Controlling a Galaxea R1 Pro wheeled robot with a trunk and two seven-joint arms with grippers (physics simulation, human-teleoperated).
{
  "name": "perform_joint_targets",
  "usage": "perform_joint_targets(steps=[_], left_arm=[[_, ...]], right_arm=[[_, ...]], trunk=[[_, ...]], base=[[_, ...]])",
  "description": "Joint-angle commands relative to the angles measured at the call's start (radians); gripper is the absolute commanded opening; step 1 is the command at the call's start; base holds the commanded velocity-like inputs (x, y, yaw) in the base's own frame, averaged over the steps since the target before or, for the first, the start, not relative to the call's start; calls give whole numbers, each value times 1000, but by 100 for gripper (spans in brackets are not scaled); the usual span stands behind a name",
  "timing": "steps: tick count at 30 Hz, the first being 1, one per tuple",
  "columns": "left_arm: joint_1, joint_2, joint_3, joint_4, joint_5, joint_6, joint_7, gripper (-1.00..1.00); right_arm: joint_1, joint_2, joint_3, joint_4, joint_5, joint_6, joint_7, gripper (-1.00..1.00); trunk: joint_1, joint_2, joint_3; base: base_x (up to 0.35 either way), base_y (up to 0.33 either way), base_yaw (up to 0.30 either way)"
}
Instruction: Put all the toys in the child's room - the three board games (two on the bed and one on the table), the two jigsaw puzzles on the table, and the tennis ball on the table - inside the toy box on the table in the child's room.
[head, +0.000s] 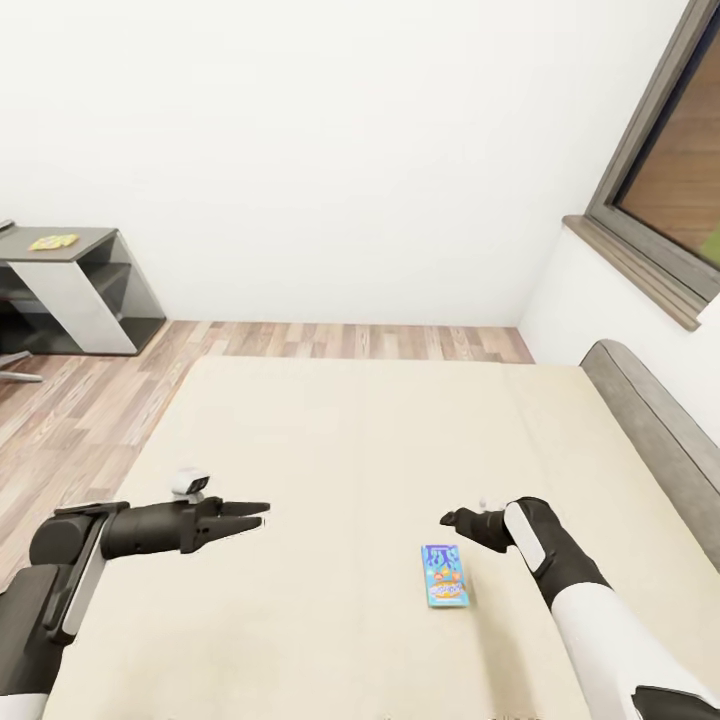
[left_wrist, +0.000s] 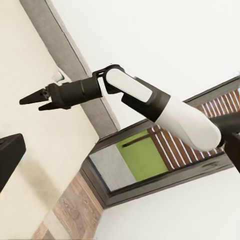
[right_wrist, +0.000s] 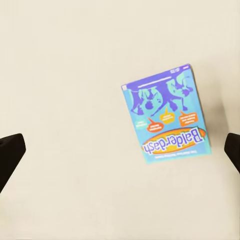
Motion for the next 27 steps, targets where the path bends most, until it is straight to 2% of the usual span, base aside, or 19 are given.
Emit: perform_joint_targets(steps=[1,2,4,5,6,8,11,13,15,19,22,27], left_arm=[[-1,14,24,0,0,10,-4,100],[-1,23,36,-1,0,10,-4,100],[0,77,107,-1,6,10,-4,100],[1,88,121,0,15,10,-4,100],[2,103,143,0,36,10,-4,100],[3,119,163,1,88,10,-4,100],[5,122,168,2,124,10,-4,100],[5,122,158,4,135,9,-4,100],[5,121,143,6,139,9,-4,100],[6,99,112,8,141,9,-4,100],[6,86,105,8,140,9,-4,100],[6,81,100,8,140,9,-4,100]], right_arm=[[-1,1,-2,-1,-1,5,1,100],[-1,1,-2,-1,-1,5,1,100],[-1,0,-1,-1,-1,6,1,100],[-1,1,-1,-1,-1,6,1,100],[-1,1,-1,-1,-1,6,1,100],[-1,3,-1,-1,0,6,1,100],[-1,1,-1,-1,0,6,1,100],[-1,-1,-1,-1,0,6,1,100],[-1,-2,-1,0,0,5,1,100],[-1,-2,-1,0,0,5,0,100],[-1,-6,-1,0,0,4,1,100],[-1,-8,-1,1,0,-20,1,100]], trunk=[[0,-2,-3],[0,-2,-5],[0,-2,-8],[0,-2,-10],[0,-2,-12],[0,-2,-15],[0,-2,-20],[0,-2,-23],[0,-2,-26],[0,-2,-33],[0,-2,-38],[0,-2,-46]], base=[[0,0,0],[0,0,0],[0,0,0],[0,0,0],[0,0,0],[0,0,0],[0,0,0],[0,0,0],[0,0,0],[0,0,0],[0,0,0],[0,0,0]])
